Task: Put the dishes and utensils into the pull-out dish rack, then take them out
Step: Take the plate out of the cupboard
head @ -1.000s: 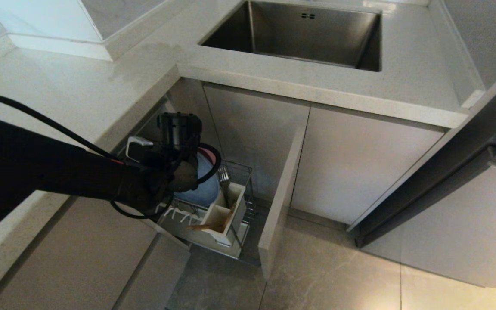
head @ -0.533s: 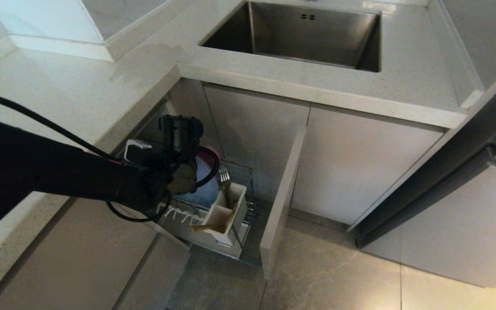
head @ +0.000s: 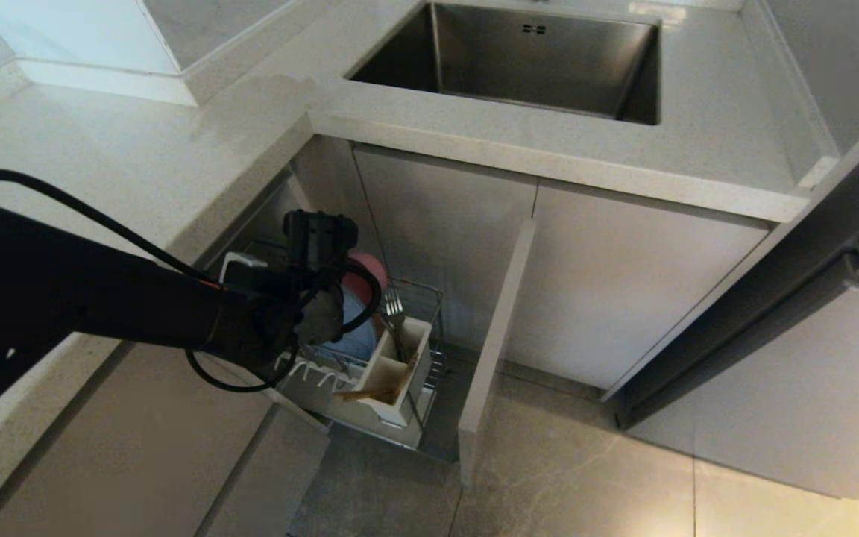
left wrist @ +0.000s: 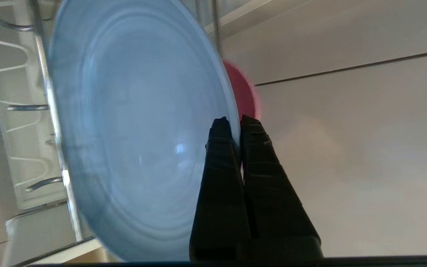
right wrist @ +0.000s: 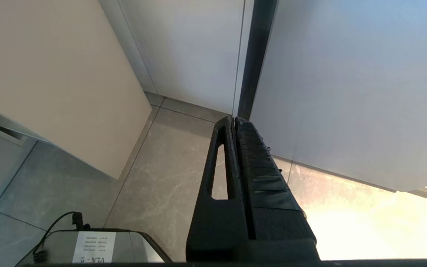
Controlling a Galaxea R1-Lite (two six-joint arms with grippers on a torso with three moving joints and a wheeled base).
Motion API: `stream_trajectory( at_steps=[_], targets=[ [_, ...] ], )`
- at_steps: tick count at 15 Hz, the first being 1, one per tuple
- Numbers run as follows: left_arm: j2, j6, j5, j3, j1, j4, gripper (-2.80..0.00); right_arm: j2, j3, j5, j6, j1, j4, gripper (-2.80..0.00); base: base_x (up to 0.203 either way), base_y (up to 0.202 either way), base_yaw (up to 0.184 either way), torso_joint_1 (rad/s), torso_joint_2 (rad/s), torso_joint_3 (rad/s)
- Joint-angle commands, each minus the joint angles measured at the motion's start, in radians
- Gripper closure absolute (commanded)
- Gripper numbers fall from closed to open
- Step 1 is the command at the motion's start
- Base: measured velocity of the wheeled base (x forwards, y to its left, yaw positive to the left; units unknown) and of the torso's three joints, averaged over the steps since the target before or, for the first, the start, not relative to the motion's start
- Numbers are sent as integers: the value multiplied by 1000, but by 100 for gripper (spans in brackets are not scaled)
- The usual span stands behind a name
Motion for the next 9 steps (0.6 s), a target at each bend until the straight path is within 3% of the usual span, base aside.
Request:
stream_trajectory(
  at_steps=[1,9],
  targets=[
    [9,-13,3,0,1,8,0,1,0,0,0,0,0,0,0,0,0,0,0,0],
    [16,-59,3,-9,3,45,0,1,0,0,0,0,1,0,0,0,0,0,0,0]
  ],
)
